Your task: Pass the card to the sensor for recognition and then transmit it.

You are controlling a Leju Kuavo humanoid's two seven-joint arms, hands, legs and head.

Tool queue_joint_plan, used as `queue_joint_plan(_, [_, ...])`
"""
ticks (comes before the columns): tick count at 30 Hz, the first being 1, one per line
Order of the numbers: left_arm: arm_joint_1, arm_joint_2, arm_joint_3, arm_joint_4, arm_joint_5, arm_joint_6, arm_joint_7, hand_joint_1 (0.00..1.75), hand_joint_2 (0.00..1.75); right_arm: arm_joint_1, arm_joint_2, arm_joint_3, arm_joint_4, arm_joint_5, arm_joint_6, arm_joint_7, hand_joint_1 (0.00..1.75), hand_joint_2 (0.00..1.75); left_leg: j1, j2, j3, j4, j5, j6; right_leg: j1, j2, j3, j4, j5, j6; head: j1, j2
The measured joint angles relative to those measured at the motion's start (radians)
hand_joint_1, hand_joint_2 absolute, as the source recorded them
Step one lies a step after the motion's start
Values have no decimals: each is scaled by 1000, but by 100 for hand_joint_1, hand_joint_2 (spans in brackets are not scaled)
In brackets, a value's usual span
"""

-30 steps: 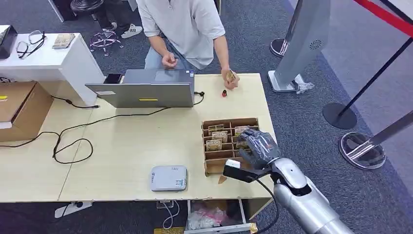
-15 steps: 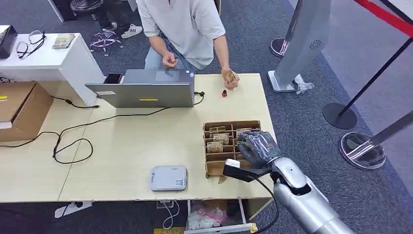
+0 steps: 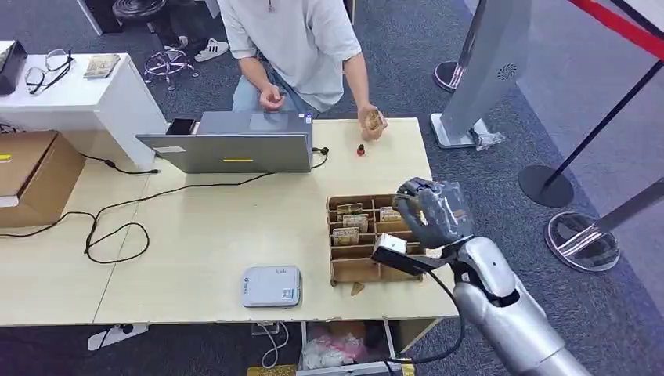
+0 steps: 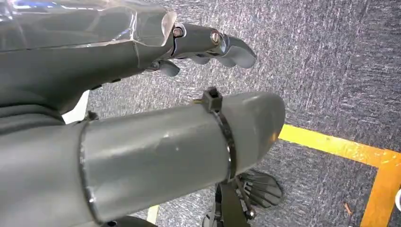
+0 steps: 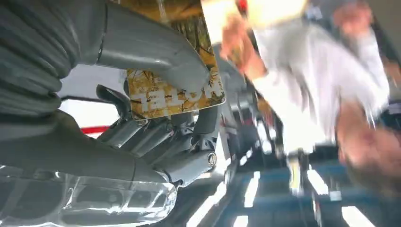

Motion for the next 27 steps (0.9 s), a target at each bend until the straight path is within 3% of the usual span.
queue_joint_plan(7, [-1,0,0,0,-9,0,-7,0,0,-36,3,-75,-107,-116,-49,-92,175,175,0,0,0,0,0,0,0,0,0,0,0,0,0,0])
queue_joint_plan(12, [-4,0,-2,0,-28,-5,-16,0,0,-97,60,-76,-75,-59,-103,-95,175,175,1,0,1,0,1,0,0,0,1,1,0,0,0,0])
queue_joint_plan(16, [-10,0,-5,0,-45,-14,-13,0,0,-160,136,-65,37,23,-156,-81,175,175,1,1,0,0,1,0,0,1,1,1,1,-1,0,0])
queue_joint_plan(21, [-27,1,-28,0,-69,-16,6,0,0,-282,251,-22,254,226,-251,6,175,175,1,1,1,0,2,0,0,2,1,2,1,-1,0,0])
queue_joint_plan(27, [-35,4,-50,0,-81,-19,16,0,0,-379,334,2,436,306,-266,38,175,175,1,0,0,0,2,-1,1,0,1,2,1,-1,0,0])
